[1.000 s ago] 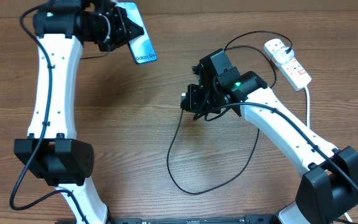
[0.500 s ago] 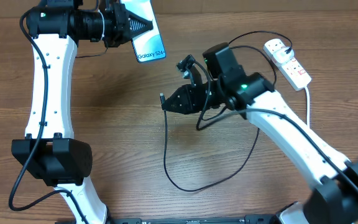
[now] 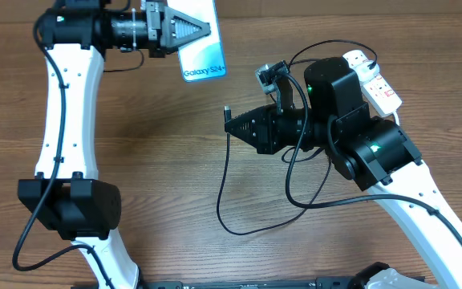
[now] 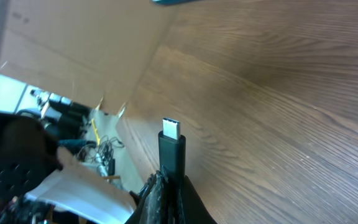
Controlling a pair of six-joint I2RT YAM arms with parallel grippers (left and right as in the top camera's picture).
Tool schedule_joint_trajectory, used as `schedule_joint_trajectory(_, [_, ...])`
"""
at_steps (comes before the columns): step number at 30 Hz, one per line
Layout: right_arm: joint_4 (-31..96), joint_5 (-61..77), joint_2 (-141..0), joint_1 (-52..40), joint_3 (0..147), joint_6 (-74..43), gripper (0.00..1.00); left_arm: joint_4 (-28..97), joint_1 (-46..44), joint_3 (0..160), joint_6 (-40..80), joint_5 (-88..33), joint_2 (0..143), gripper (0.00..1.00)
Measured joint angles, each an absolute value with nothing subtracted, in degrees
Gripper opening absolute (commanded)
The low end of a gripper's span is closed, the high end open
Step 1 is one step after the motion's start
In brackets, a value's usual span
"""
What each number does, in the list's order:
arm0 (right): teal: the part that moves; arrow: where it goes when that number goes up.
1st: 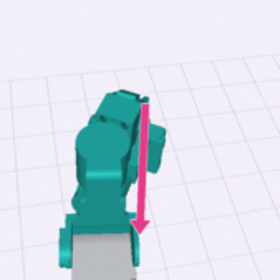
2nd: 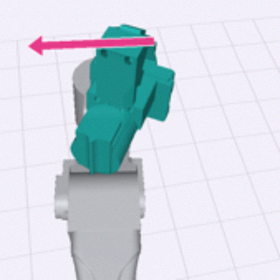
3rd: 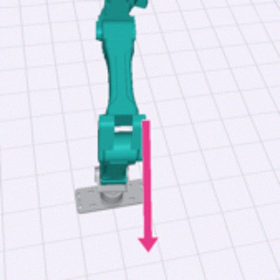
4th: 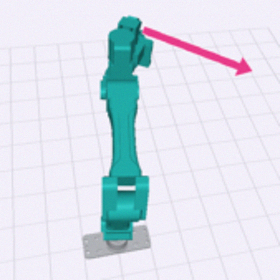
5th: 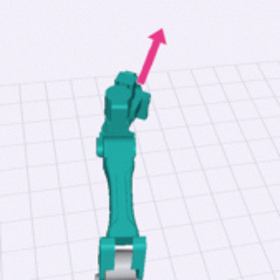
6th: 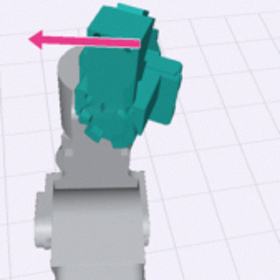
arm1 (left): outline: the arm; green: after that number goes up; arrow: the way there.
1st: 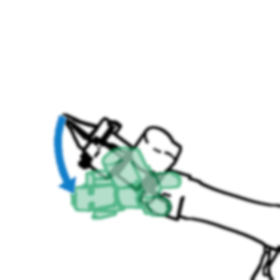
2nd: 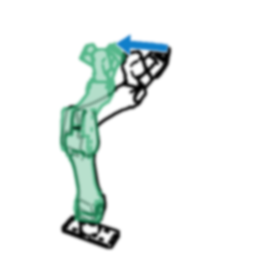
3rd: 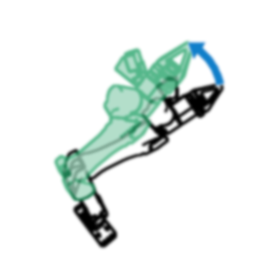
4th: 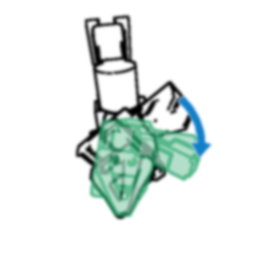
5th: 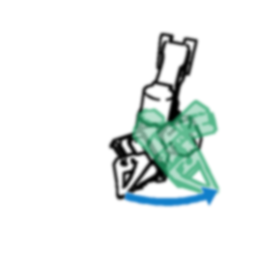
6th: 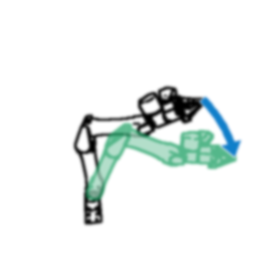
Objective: Plug charger to phone and switch on socket
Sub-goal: 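Raise the phone with the left gripper and align the plug below its port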
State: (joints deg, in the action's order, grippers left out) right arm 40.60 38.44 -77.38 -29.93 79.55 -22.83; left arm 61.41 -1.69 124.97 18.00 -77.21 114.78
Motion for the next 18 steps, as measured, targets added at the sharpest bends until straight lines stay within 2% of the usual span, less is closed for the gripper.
schedule_joint_trajectory(9, [40.6, 28.0, -77.5, -35.0, 79.5, -25.3, 0.04, 61.2, -5.3, 125.0, 18.0, -77.4, 114.8, 0.04])
schedule_joint_trajectory(18, [44.6, 20.5, -77.5, -36.0, 80.3, -25.4, 0.04, 62.0, -5.9, 125.0, 18.0, -73.3, 114.8, 0.04])
